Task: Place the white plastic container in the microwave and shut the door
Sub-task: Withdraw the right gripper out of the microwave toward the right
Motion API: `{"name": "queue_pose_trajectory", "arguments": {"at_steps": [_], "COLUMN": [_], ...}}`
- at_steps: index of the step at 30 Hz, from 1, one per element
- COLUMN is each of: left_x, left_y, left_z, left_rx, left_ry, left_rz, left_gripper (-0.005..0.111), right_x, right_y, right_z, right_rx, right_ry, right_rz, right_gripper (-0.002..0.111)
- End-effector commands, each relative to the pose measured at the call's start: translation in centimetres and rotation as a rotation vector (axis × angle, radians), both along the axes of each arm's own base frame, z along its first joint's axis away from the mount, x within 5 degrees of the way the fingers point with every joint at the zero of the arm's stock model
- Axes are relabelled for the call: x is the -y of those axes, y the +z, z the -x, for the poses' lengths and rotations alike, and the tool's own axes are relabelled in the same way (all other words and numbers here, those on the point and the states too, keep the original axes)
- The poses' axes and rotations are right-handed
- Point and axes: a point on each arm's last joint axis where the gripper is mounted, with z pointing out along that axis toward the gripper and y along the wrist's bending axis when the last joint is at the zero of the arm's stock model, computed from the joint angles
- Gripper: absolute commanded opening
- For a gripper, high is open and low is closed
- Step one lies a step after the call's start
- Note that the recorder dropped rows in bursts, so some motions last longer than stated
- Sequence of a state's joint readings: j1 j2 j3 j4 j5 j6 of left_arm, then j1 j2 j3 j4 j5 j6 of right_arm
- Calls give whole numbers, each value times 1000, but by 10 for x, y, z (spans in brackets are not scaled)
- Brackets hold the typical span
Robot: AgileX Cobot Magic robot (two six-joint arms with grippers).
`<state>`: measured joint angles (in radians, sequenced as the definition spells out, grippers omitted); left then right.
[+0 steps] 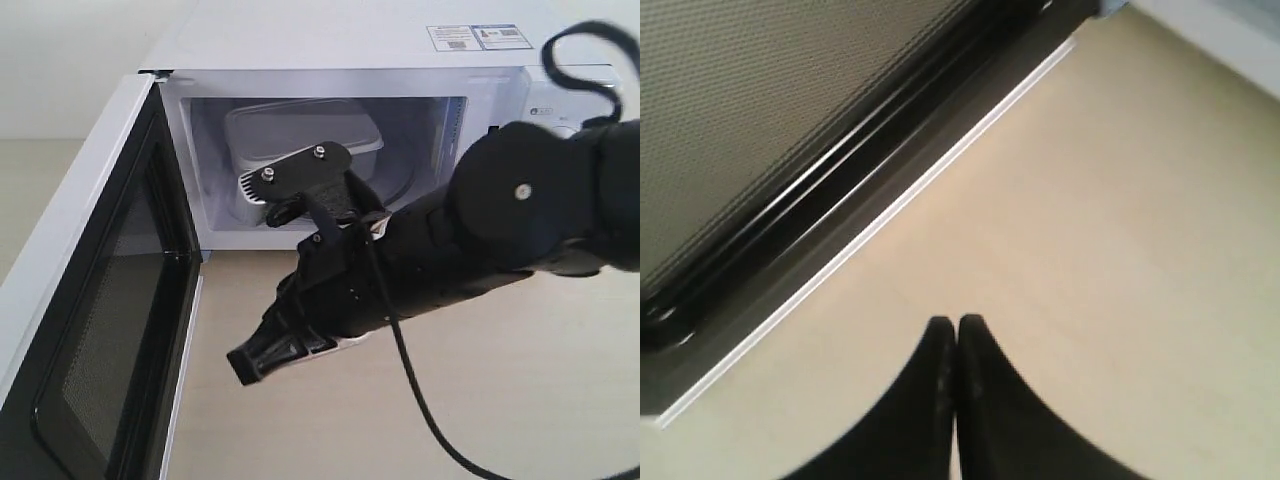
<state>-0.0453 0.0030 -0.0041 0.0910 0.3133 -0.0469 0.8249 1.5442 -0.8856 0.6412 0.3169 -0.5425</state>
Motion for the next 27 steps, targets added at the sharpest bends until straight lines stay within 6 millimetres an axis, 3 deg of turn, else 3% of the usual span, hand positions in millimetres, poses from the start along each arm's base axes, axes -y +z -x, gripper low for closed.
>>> {"name": "queue_pose_trajectory", "arguments": {"at_steps": [1,8,12,22,27], "left_x": [0,0,0,0,0], "left_y": [-1,-1,-1,-1,-1], "left_z": [0,0,0,0,0], "left_rx": [-3,-3,-3,-3,-3], "left_ry": [5,5,5,5,5], "left_rz": [6,6,6,6,6], "left_gripper": [4,4,4,4,4], "right_x": [16,37,51,89,103], "right_y": [23,65,74,33,28], "right_z": [29,54,68,106,115], "right_rx": [-70,-91,-97,-260,-228], "right_ry": [157,138,104,24,-14], "right_rz": [48,-45,-93,-64,-110], "right_gripper": [0,0,0,0,0]}}
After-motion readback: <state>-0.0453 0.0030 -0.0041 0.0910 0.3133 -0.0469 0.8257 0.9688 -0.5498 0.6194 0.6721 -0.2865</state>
